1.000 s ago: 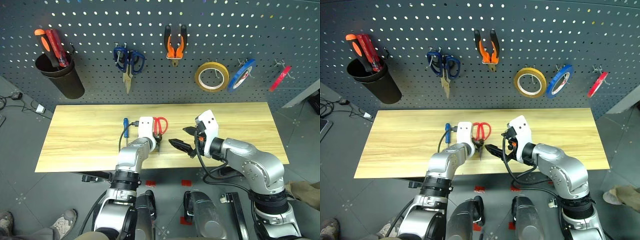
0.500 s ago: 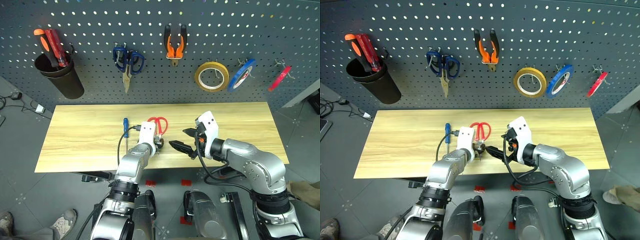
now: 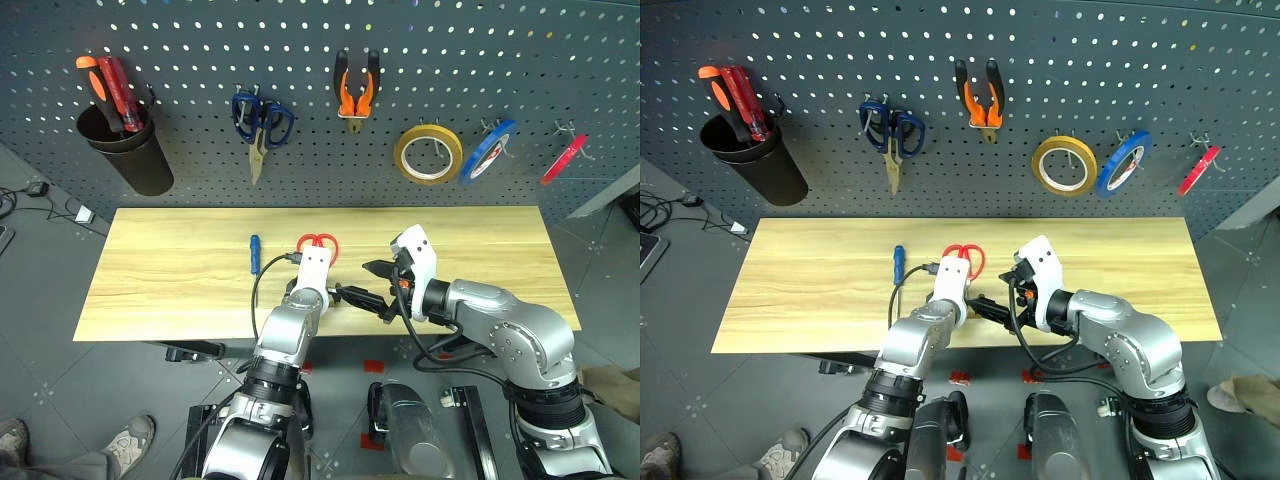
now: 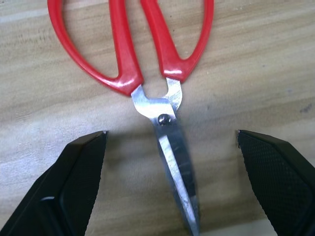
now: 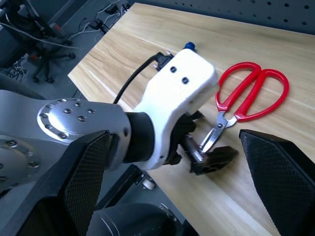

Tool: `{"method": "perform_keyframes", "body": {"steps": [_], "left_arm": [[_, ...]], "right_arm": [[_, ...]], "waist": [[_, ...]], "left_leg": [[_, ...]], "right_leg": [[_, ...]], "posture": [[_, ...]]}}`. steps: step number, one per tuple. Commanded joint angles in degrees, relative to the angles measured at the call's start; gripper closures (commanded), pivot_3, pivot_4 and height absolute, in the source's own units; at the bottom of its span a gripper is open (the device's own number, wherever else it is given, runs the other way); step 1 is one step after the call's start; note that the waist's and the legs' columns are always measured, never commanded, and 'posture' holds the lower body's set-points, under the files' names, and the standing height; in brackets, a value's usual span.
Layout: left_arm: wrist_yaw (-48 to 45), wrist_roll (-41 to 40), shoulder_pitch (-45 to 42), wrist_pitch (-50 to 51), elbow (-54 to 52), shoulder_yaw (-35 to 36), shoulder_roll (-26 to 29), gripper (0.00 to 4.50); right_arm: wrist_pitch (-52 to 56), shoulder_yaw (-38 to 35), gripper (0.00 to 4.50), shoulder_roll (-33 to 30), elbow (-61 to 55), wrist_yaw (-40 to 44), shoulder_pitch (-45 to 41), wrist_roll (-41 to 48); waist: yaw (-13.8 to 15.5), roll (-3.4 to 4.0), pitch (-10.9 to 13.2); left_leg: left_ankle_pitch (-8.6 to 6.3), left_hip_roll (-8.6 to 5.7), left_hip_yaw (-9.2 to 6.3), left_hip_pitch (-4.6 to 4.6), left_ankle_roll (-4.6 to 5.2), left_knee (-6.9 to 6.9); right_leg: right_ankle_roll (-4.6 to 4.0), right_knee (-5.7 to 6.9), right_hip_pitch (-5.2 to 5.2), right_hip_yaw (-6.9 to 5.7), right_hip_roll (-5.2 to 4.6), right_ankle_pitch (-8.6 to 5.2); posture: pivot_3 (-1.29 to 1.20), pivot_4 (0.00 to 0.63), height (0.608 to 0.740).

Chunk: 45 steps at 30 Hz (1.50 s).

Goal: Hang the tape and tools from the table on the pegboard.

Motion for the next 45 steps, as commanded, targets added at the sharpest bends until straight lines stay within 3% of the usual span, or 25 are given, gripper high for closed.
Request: {"method": "perform_keyframes", "body": {"steps": [1,2,5,10,17,34,45], "left_arm": [[0.7,-0.9,1.9,3.0,6.5,3.5,-0.1,0.06],[0.6,-1.1,1.8,2.9,6.9,3.9,0.0,0.06],[-0.5,-1.4,1.8,3.2,8.1,5.1,1.3,0.62],[-2.5,-2.7,1.8,4.8,8.7,6.6,2.4,2.12],[-3.6,-2.9,2.1,4.9,8.5,7.2,3.7,4.14],[-9.3,-3.5,4.3,-3.0,-2.2,6.0,9.5,4.17],[-20.0,-2.1,15.2,-21.5,-28.4,-0.1,20.7,4.17]], "right_arm": [[0.3,-1.0,0.00,0.2,-0.9,0.3,-0.2,2.2],[0.4,-1.0,0.00,0.2,-0.9,0.2,-0.3,2.5],[1.2,-1.0,0.00,0.3,-1.1,0.4,-0.3,3.5],[0.9,0.7,0.00,-1.3,-1.4,1.9,-0.5,4.0],[-6.8,8.7,0.00,-7.6,0.3,4.5,-1.4,-3.6],[-11.1,10.2,0.00,-8.8,2.4,7.1,-3.4,-7.6],[-18.6,9.1,0.00,-9.7,-2.1,5.4,-1.8,-11.6]], "waist": [[0.0,0.01,0.0],[0.0,0.02,0.0],[-0.3,0.11,-0.2],[-0.5,0.28,-0.8],[-0.5,0.26,-1.2],[-1.4,0.21,-1.2],[-1.3,0.05,-1.1]], "left_leg": [[-0.01,0.00,0.00,0.00,0.02,0.00],[-0.07,0.01,0.00,0.01,0.12,0.01],[-0.08,0.03,0.02,0.05,0.14,0.01],[-0.08,0.06,0.02,0.08,0.14,0.00],[-0.09,0.03,0.05,0.08,0.15,-0.01],[0.02,0.06,0.08,0.09,-0.05,-0.05],[0.01,0.04,0.11,-0.07,-0.06,-0.15]], "right_leg": [[0.02,0.00,0.00,0.00,0.00,0.01],[0.04,0.00,0.01,0.00,0.01,0.03],[0.03,0.03,0.01,0.03,0.02,0.06],[0.00,0.05,0.01,0.04,0.05,0.09],[0.04,0.00,0.02,0.07,0.05,0.09],[0.02,-0.02,0.00,0.08,0.04,0.10],[0.00,-0.25,-0.10,0.07,-0.04,0.11]], "posture": [[-0.20,0.322,0.740],[-0.20,0.322,0.740],[-0.21,0.323,0.740],[-0.21,0.320,0.740],[-0.21,0.319,0.740],[-0.21,0.308,0.740],[-0.22,0.302,0.740]]}}
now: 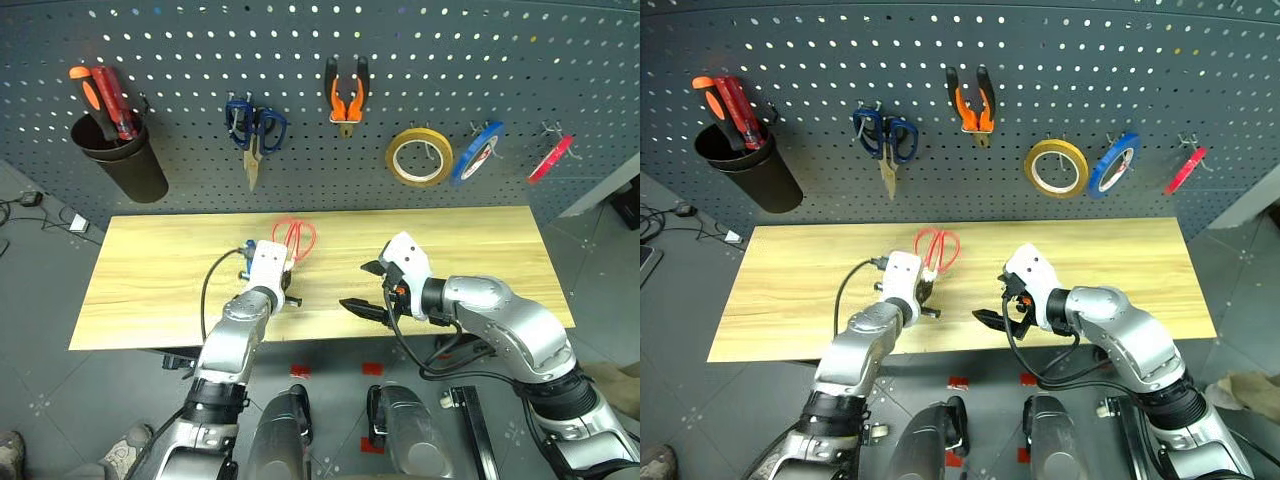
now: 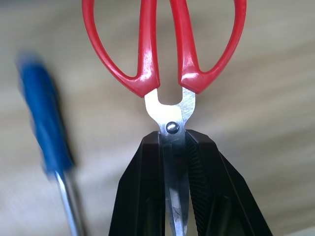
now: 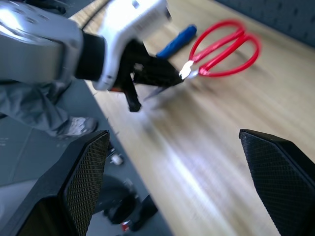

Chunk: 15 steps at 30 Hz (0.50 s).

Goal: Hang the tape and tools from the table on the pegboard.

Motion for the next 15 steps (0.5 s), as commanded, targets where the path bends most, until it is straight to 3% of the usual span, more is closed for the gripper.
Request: {"method": "perform_keyframes", "body": {"steps": [1,5,9,15], "left_arm": [[-3.9,0.9,4.1,-8.1,-9.5,-1.5,3.9,4.17],[-3.6,5.6,8.1,-19.9,-15.1,-1.0,8.9,4.17],[1.1,7.7,13.6,-21.0,-21.6,3.9,8.2,4.17],[3.7,10.1,14.8,-21.5,-25.8,7.5,7.5,4.17]], "right_arm": [[-5.7,-1.6,0.00,-0.1,-3.9,-1.3,1.1,-2.6],[-10.9,-2.9,0.00,1.4,-4.7,-4.1,2.4,-5.4],[-19.6,-3.6,0.00,2.2,-5.2,-3.8,3.9,-7.6],[-24.7,-6.5,0.00,5.4,-2.7,-5.9,2.6,-8.1]], "waist": [[0.0,0.00,0.0],[-0.1,0.00,0.0],[-0.2,-0.01,0.0],[-0.1,-0.01,0.0]], "left_leg": [[0.00,0.00,0.00,0.00,0.00,-0.02],[0.00,0.01,0.00,0.01,0.00,-0.12],[-0.02,0.00,0.05,0.01,0.03,-0.15],[-0.02,-0.01,0.00,0.01,0.05,-0.16]], "right_leg": [[0.00,-0.01,0.00,0.00,0.00,0.00],[-0.01,-0.03,-0.02,-0.03,0.00,-0.01],[0.00,-0.08,-0.03,0.03,0.00,-0.01],[0.00,-0.02,-0.03,-0.04,0.01,-0.01]], "posture": [[-0.22,0.302,0.740],[-0.22,0.303,0.740],[-0.22,0.303,0.740],[-0.21,0.294,0.740]]}}
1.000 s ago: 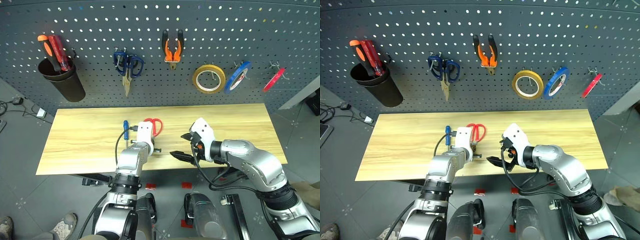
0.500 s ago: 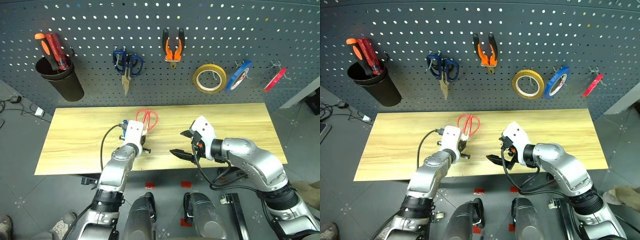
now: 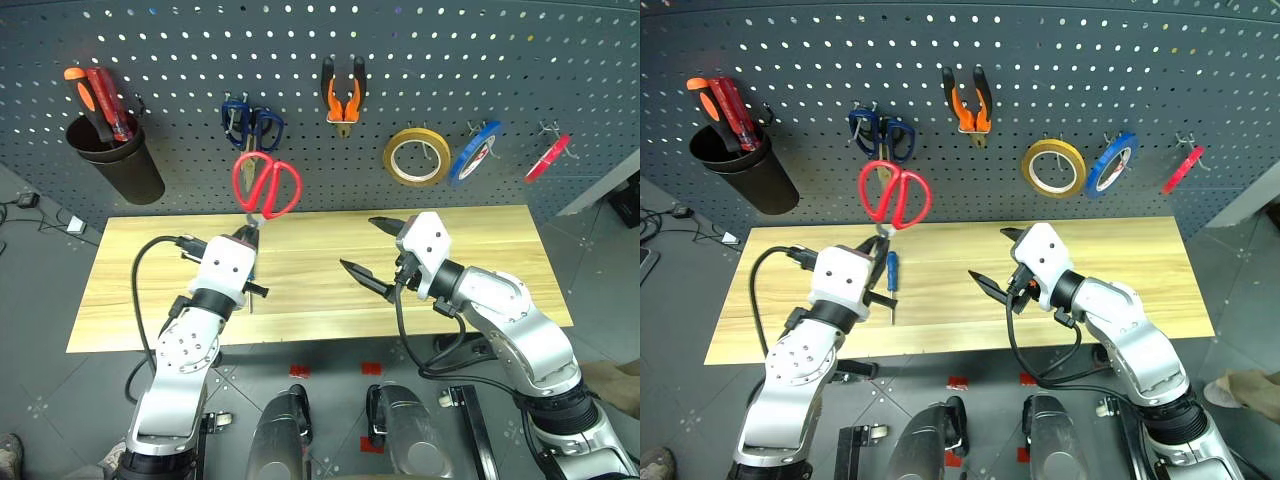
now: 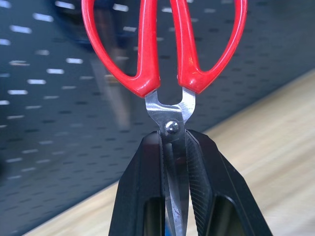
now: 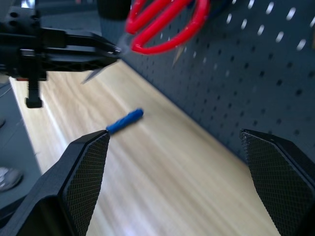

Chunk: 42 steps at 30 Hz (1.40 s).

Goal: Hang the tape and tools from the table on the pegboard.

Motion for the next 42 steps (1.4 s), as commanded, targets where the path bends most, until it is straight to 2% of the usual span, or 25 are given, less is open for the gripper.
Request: {"method": "perform_keyframes", "body": {"steps": [1,7,14,20,22,26,29,32,36,42], "left_arm": [[2.0,1.5,0.1,-1.1,-4.7,3.0,-0.7,4.17],[2.4,2.1,-4.6,-1.1,-1.2,3.2,-0.9,4.17],[2.0,3.3,-13.3,-4.0,9.9,2.9,0.8,4.17],[-2.4,1.0,-17.5,-6.4,16.0,0.5,0.9,4.17],[-3.6,-0.3,-17.5,-5.0,16.8,0.3,0.2,3.45],[-4.9,-2.1,-14.8,1.1,16.2,-0.1,-1.7,2.36],[-4.1,-2.1,-12.0,5.7,14.9,0.4,-2.8,1.40],[-3.4,-7.8,-9.5,15.0,13.7,5.0,-7.0,0.48],[-1.8,-10.4,-10.3,25.3,17.7,10.4,-7.1,0.48],[-0.3,-13.3,-18.3,30.4,29.1,15.6,-5.1,0.48]], "right_arm": [[-3.9,-2.8,0.00,2.3,0.3,-1.7,-2.3,-0.5],[-5.1,-3.0,0.00,3.8,3.5,-2.0,-4.7,-1.0],[-5.5,-2.5,0.00,6.1,6.0,-1.6,-7.4,-1.4],[-6.1,-1.9,0.00,7.7,7.6,-1.1,-9.3,-1.9],[-6.2,-1.5,0.00,8.3,7.7,-1.0,-9.6,-1.9],[-5.4,-0.9,0.00,8.9,7.0,-1.4,-9.0,-2.2],[-0.1,-1.8,0.00,10.2,5.8,-3.9,-8.0,-0.7],[8.4,-1.7,0.00,11.0,4.5,-5.9,-7.8,0.6],[22.5,2.2,0.00,10.3,1.8,-6.2,-8.8,2.1],[29.9,5.1,0.00,11.0,1.0,-6.3,-10.3,2.8]], "waist": [[0.0,0.00,0.0],[0.1,-0.01,0.0],[0.0,-0.01,0.0],[-0.1,-0.01,0.0],[-0.1,-0.01,0.0],[-0.2,0.00,0.0],[-0.3,0.00,0.0],[-0.2,0.00,0.0],[-0.2,0.00,0.0],[0.1,-0.03,0.0]], "left_leg": [[0.00,0.00,0.00,0.00,0.00,0.01],[0.01,0.00,-0.02,0.01,-0.01,0.04],[0.02,0.01,0.01,0.00,-0.01,0.13],[0.02,0.01,0.03,0.00,-0.01,0.18],[0.02,0.01,0.03,0.00,-0.02,0.19],[0.02,0.02,0.04,0.00,-0.02,0.22],[0.02,0.03,0.03,0.01,-0.02,0.24],[0.02,0.04,0.02,0.01,-0.02,0.27],[0.02,0.05,-0.04,0.01,-0.01,0.39],[0.01,0.03,-0.07,0.02,0.01,0.41]], "right_leg": [[0.00,0.01,0.00,0.01,0.00,0.00],[0.00,0.08,0.00,-0.03,0.02,0.00],[-0.01,0.12,0.00,-0.01,0.02,0.01],[-0.01,0.13,0.00,0.00,0.01,0.01],[-0.01,0.13,0.00,0.00,0.01,0.01],[-0.02,0.15,0.01,0.02,0.01,0.01],[-0.02,0.17,0.01,0.02,0.01,0.01],[-0.01,0.19,0.02,0.01,0.02,0.01],[-0.02,0.25,0.06,0.01,0.02,0.01],[-0.03,0.30,0.05,0.00,0.05,0.03]], "posture": [[-0.21,0.294,0.740],[-0.20,0.294,0.740],[-0.21,0.294,0.740],[-0.21,0.293,0.740],[-0.21,0.295,0.740],[-0.22,0.297,0.740],[-0.22,0.302,0.740],[-0.22,0.308,0.740],[-0.21,0.317,0.740],[-0.18,0.329,0.740]]}}
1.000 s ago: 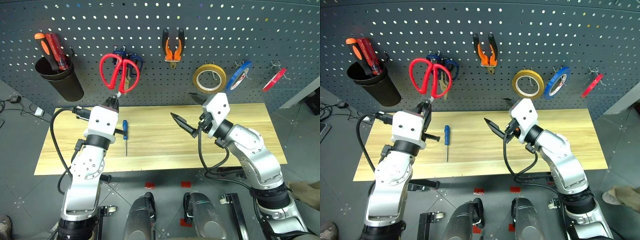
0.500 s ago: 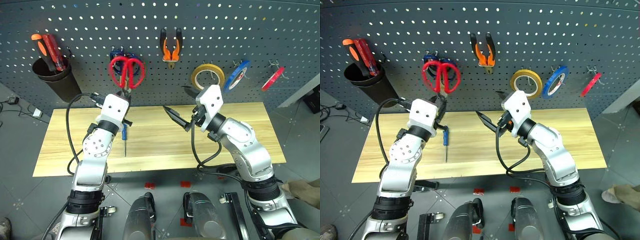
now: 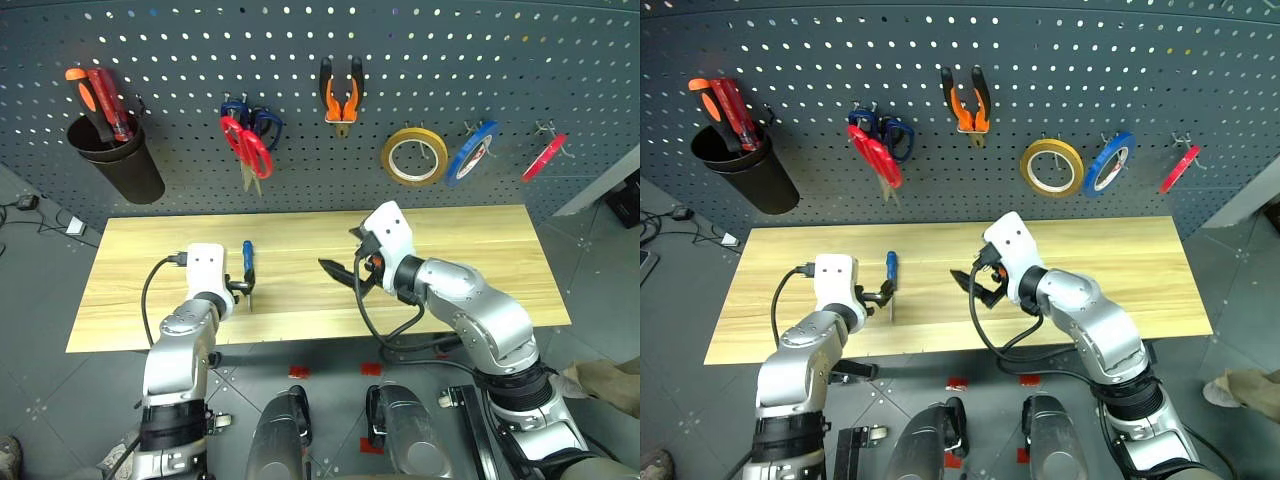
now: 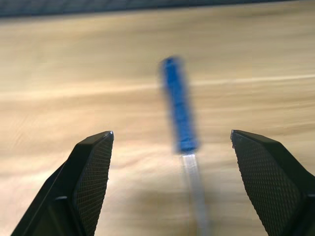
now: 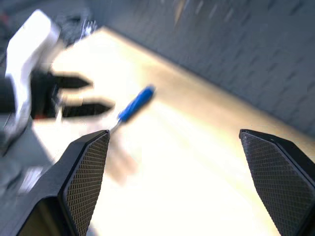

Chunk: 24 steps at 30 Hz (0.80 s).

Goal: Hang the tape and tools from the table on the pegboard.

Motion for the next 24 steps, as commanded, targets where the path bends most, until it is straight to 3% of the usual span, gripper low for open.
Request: {"method": "perform_keyframes", "body": {"steps": [1,11,21,24], "left_arm": [[0.4,-2.1,-5.3,2.1,7.5,2.5,1.4,0.48],[-2.3,-1.9,-19.7,-3.7,31.9,-0.6,4.8,0.48],[-9.4,0.7,-17.3,-1.5,33.1,-10.2,8.2,0.48],[-9.2,0.3,-17.0,-1.4,33.8,-10.3,7.8,0.48]], "right_arm": [[2.3,1.4,0.00,0.9,-2.9,0.2,-1.8,1.1],[1.7,3.7,0.00,0.9,-2.3,1.2,-3.9,1.2],[4.1,3.9,0.00,-0.4,-3.8,4.1,-3.6,4.0],[3.9,4.7,0.00,-1.3,-4.2,5.1,-3.9,4.3]], "waist": [[0.1,-0.04,0.0],[0.1,-0.19,0.1],[-0.1,-0.19,0.1],[0.0,-0.18,0.1]], "left_leg": [[0.00,-0.01,0.00,0.00,0.00,0.01],[0.00,-0.01,0.06,-0.03,-0.01,-0.03],[0.00,-0.01,0.10,-0.02,-0.02,-0.04],[0.00,0.00,0.09,-0.01,-0.02,-0.03]], "right_leg": [[0.00,-0.01,0.00,0.00,-0.01,0.00],[0.00,-0.12,-0.03,-0.01,-0.03,0.00],[0.00,-0.10,-0.05,0.01,-0.04,0.00],[0.00,-0.09,-0.04,0.00,-0.04,0.00]], "posture": [[-0.18,0.334,0.740],[-0.20,0.332,0.740],[-0.21,0.324,0.740],[-0.21,0.324,0.740]]}}
